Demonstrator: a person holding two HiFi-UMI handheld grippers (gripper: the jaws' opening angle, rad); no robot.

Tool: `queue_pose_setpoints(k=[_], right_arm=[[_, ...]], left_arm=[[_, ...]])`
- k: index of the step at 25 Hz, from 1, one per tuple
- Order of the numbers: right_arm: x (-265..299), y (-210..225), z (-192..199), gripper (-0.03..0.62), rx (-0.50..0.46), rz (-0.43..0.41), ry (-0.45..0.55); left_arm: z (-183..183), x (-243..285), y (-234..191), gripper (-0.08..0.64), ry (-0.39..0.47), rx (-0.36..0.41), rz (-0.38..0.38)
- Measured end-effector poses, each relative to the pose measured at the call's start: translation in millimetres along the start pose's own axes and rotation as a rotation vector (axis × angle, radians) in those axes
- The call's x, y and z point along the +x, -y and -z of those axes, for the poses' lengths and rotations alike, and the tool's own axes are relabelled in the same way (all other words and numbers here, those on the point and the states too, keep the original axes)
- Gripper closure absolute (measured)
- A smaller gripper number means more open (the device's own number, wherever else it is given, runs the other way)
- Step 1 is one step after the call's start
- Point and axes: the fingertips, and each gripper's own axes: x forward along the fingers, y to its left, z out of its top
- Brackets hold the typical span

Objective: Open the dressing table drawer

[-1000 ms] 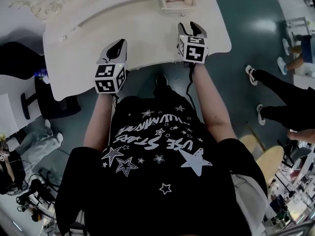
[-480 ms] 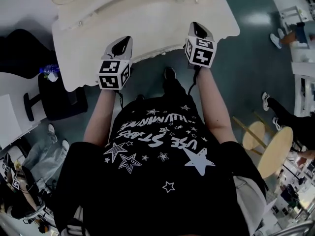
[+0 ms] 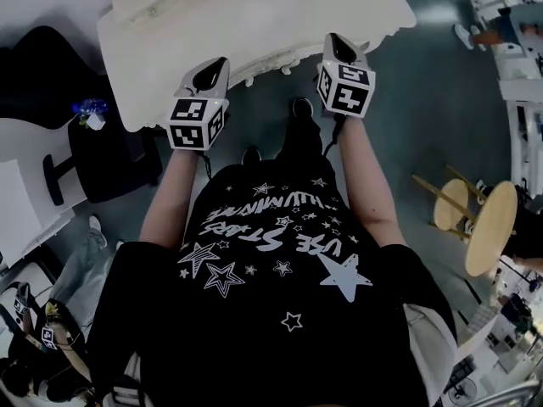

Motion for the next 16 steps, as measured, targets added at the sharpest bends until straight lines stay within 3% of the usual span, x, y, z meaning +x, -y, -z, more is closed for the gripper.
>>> queue_pose_setpoints(k=[5, 16], right_arm=[[-34, -15, 21, 0.565, 0.011, 0.031, -0.005], [-80, 3, 40, 0.565, 0.063, 0.089, 0.03]], left_arm=[[17, -26, 7, 0.558, -0.006, 0.008, 0.038], [23, -38, 32, 0.558, -0.005, 0.038, 0.08]])
